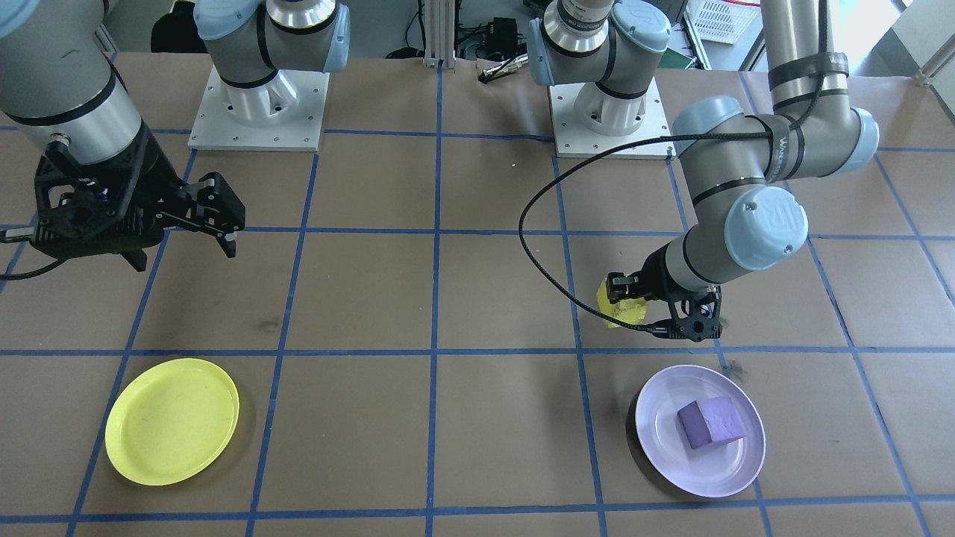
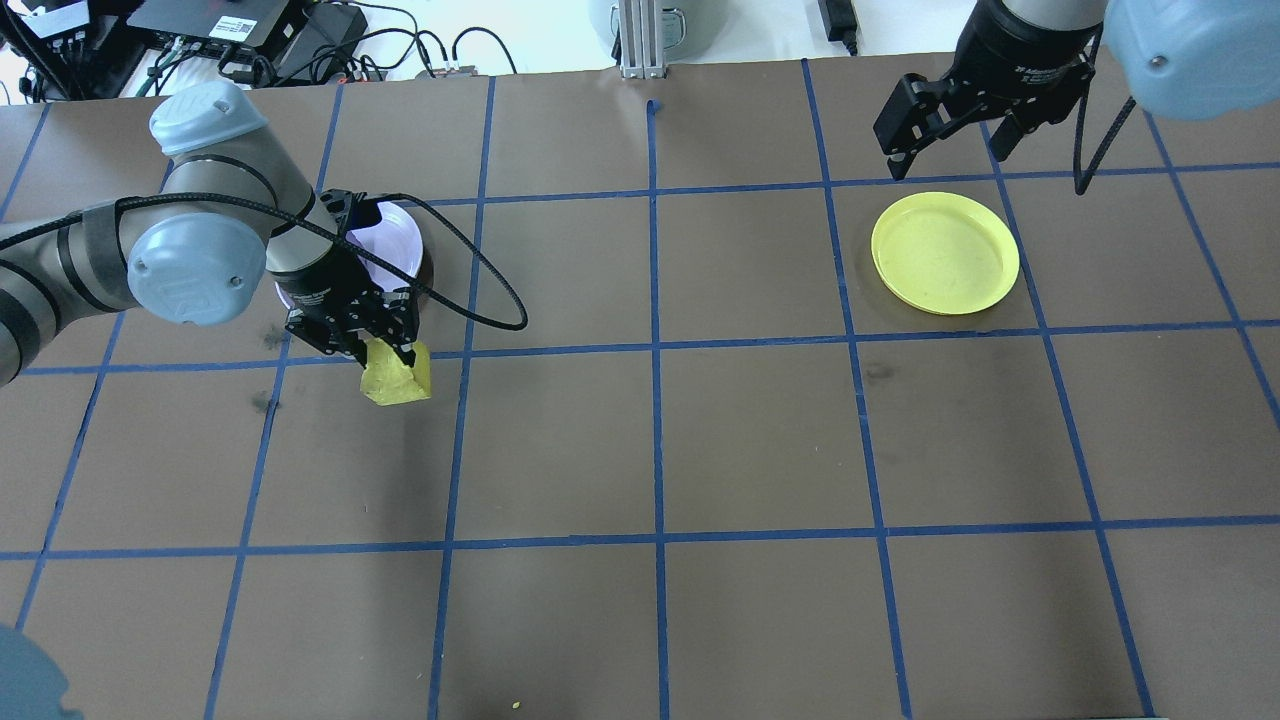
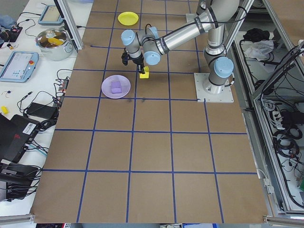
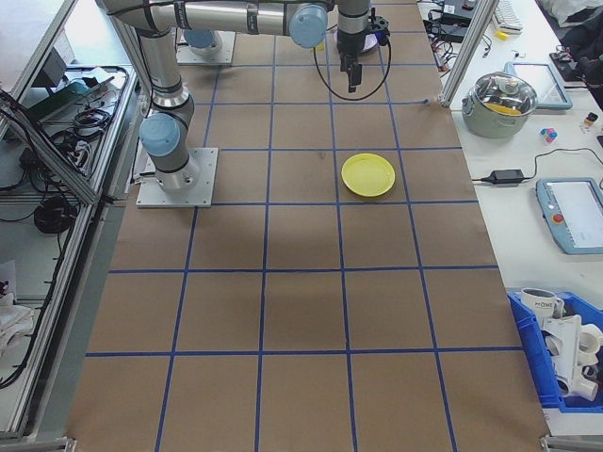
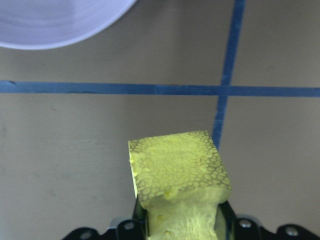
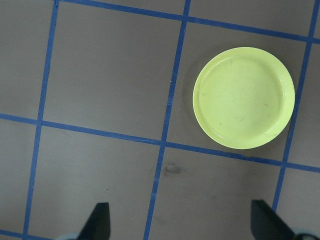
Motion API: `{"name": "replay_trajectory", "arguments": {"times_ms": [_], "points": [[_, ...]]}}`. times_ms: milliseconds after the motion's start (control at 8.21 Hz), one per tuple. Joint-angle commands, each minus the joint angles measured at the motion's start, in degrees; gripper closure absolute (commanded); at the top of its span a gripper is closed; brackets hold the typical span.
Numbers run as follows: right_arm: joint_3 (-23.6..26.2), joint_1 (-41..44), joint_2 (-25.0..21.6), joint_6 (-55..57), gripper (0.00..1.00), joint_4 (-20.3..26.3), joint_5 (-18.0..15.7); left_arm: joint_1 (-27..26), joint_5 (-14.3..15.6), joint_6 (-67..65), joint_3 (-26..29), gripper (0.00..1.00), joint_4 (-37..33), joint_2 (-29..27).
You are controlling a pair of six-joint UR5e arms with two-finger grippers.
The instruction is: Sort blocks by color into plates
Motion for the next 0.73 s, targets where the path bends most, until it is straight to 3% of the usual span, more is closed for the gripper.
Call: {"name": "replay_trajectory", "arguments": {"times_ms": [0,122,365,609], "points": [[0.01,0.00,-0.04,0.03,0.00,0.00,-0.01,-5.25,-11.71,-2.73,1.56,0.94,-0.54,2.10],[0.01,0.00,-0.04,-0.06,0.00,0.00,-0.01,-9.89,-15.08,-8.41,2.09,0.99,-0.45,2.27],[0.01,0.00,-0.04,-0.06,0.00,0.00,-0.01,-21.40,-14.68,-12.76,2.88,1.00,4.69,1.49],[0.01,0.00,-0.13,0.03,0.00,0.00,-0.01,-29.24,-14.58,-23.18,3.06,1.00,10.95,-0.18]]}}
